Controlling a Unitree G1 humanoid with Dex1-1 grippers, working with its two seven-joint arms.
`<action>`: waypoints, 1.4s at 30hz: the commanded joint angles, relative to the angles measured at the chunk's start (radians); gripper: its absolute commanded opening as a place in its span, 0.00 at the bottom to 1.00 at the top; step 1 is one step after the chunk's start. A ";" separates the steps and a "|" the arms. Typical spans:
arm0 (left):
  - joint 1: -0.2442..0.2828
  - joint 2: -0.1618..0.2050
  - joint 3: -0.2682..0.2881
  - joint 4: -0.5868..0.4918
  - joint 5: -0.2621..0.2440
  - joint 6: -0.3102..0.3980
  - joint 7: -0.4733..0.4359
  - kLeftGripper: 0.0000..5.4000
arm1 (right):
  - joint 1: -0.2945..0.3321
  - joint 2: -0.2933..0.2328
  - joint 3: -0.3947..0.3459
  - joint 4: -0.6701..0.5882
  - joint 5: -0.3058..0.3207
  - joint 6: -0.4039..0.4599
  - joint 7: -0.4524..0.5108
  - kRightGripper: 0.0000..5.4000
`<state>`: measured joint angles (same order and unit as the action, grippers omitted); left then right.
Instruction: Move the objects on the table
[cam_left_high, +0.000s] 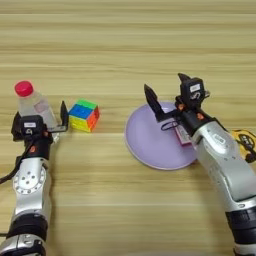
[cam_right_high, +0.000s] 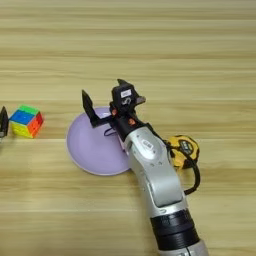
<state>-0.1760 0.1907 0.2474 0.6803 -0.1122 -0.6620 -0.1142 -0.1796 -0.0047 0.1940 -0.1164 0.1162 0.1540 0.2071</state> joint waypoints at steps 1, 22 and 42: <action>0.012 0.006 -0.007 -0.019 0.006 0.019 0.000 0.99 | -0.022 0.010 0.004 0.136 -0.015 -0.120 0.033 1.00; 0.028 0.007 -0.012 -0.045 -0.005 0.033 -0.025 0.99 | -0.130 0.070 0.031 0.521 0.027 -0.397 0.295 1.00; 0.067 0.002 0.000 -0.161 -0.022 0.075 -0.018 0.99 | -0.251 0.133 0.157 0.655 -0.079 -0.380 0.363 1.00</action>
<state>-0.1202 0.1902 0.2418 0.5353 -0.1260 -0.6021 -0.1375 -0.3995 0.1107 0.3385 0.5128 0.0583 -0.2277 0.5602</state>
